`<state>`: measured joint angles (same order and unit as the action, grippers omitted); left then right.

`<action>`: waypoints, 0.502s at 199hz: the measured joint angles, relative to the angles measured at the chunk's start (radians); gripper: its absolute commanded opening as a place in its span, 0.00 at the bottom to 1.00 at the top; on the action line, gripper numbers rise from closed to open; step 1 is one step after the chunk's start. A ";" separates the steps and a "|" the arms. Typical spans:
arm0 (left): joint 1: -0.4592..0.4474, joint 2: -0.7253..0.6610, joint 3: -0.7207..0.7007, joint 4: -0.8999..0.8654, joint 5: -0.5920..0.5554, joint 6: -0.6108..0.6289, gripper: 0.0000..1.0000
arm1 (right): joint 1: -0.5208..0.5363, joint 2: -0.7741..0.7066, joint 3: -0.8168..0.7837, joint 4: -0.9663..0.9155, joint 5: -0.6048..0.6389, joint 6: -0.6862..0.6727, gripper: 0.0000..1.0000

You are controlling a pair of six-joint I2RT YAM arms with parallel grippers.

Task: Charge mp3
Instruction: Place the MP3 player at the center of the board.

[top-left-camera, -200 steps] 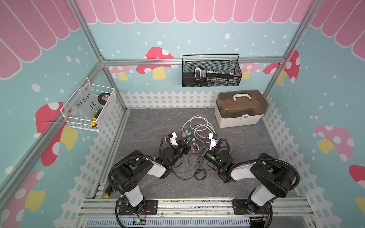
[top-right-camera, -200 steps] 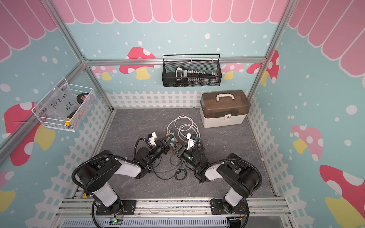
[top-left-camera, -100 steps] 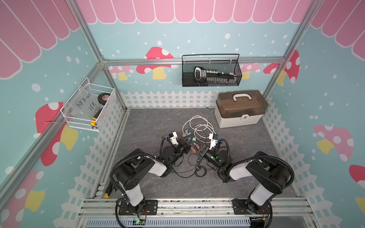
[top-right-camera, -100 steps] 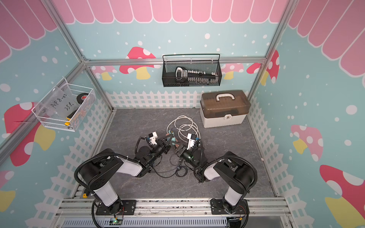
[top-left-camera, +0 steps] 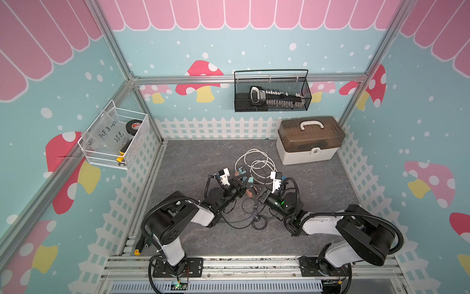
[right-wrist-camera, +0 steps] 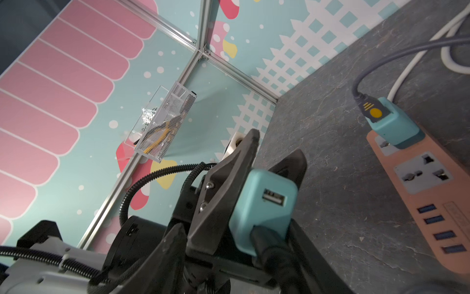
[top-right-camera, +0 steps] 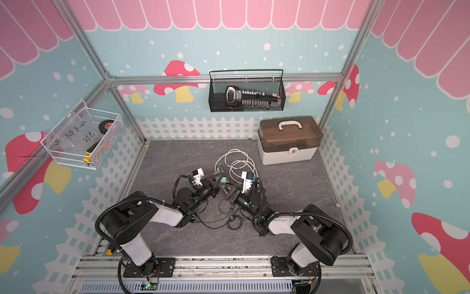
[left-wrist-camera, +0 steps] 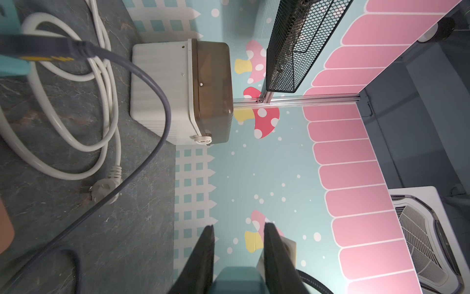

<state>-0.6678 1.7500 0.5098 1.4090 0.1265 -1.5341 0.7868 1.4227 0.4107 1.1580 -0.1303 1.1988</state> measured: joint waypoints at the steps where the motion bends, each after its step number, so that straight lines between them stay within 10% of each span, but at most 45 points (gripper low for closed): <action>1: 0.000 0.000 0.000 0.000 0.002 0.000 0.00 | 0.000 -0.007 0.000 -0.008 -0.002 -0.003 0.67; 47: 0.000 0.010 0.040 -0.001 0.051 0.005 0.00 | 0.000 -0.238 -0.024 -0.260 0.000 -0.093 0.59; 100: 0.023 0.038 0.053 -0.003 0.097 0.004 0.00 | 0.000 -0.424 0.049 -0.664 -0.025 -0.117 0.71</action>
<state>-0.6453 1.7878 0.5629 1.4063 0.2230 -1.5303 0.7868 0.9989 0.4599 0.4942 -0.1551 1.0821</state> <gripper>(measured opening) 0.275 0.703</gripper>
